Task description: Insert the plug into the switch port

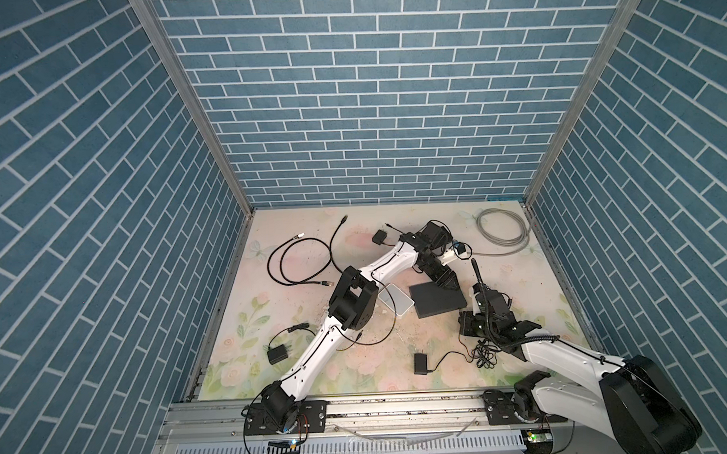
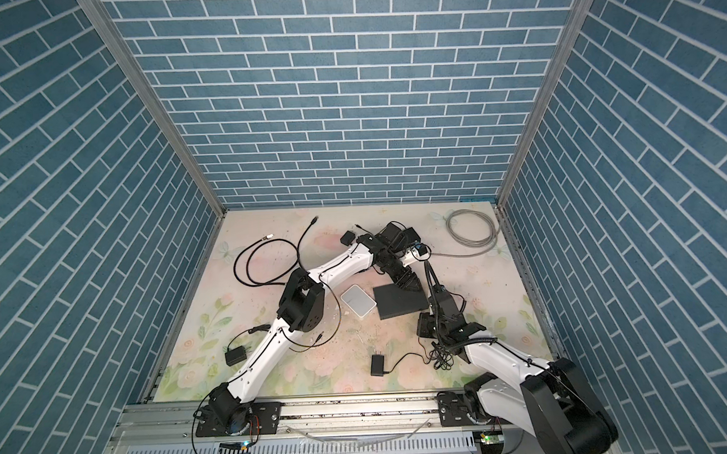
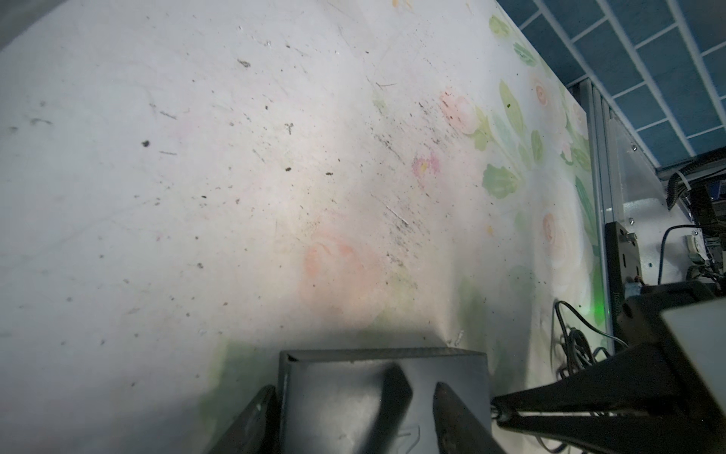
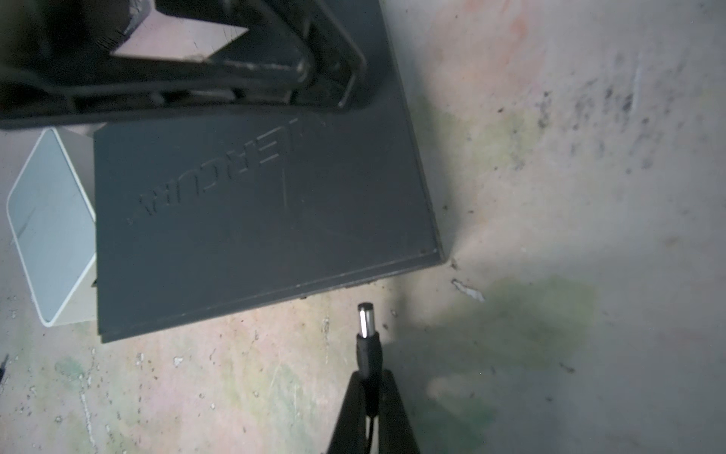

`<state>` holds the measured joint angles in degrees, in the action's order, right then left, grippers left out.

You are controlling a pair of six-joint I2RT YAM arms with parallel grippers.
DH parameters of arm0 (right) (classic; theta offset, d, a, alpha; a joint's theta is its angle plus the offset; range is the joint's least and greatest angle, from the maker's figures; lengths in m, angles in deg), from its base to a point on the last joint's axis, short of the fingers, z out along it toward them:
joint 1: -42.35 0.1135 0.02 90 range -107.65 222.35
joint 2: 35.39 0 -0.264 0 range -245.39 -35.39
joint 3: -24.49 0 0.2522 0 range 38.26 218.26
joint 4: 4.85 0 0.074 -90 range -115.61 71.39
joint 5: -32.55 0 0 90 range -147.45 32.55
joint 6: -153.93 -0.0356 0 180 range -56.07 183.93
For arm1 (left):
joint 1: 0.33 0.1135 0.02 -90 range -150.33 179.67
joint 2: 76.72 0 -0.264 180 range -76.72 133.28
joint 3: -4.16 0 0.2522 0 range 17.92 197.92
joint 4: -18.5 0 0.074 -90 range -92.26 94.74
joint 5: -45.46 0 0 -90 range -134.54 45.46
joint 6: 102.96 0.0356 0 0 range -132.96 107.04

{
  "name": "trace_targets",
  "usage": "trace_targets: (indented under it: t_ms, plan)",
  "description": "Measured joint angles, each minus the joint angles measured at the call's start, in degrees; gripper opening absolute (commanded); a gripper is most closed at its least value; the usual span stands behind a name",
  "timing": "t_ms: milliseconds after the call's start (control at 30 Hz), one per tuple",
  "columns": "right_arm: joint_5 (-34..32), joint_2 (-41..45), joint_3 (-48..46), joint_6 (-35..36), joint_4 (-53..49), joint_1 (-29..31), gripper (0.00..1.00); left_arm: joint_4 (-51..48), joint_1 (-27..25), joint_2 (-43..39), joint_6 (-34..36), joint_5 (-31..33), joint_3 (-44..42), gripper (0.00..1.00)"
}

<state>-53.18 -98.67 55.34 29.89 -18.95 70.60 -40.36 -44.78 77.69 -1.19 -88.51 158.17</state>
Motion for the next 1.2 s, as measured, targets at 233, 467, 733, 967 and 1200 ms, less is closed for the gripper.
trace_targets:
  t_ms: [233, 467, 733, 967, 1200]
  plan:
    - [2.0, -2.1, 1.2, 1.4, 0.4, 0.0, 0.00, 0.8, -0.1, 0.0, -0.6, -0.1, 0.0, 0.64]
    - [2.5, -2.9, 1.8, 1.5, 0.3, 0.0, 0.00, 0.9, -0.1, 0.0, -0.7, -0.2, 0.0, 0.64]
    - [2.3, -2.1, 2.8, 1.2, -3.7, 0.0, 0.00, 1.0, -0.1, 0.1, -0.7, -0.2, 0.0, 0.63]
    - [1.0, -2.2, 3.4, 0.8, -5.0, 0.0, 0.00, 1.1, -0.1, 0.1, -0.7, -0.2, 0.0, 0.63]
    - [0.0, -5.6, 5.6, 0.9, -4.5, 0.0, 0.00, 1.3, -0.1, 0.3, -0.6, -0.1, 0.0, 0.63]
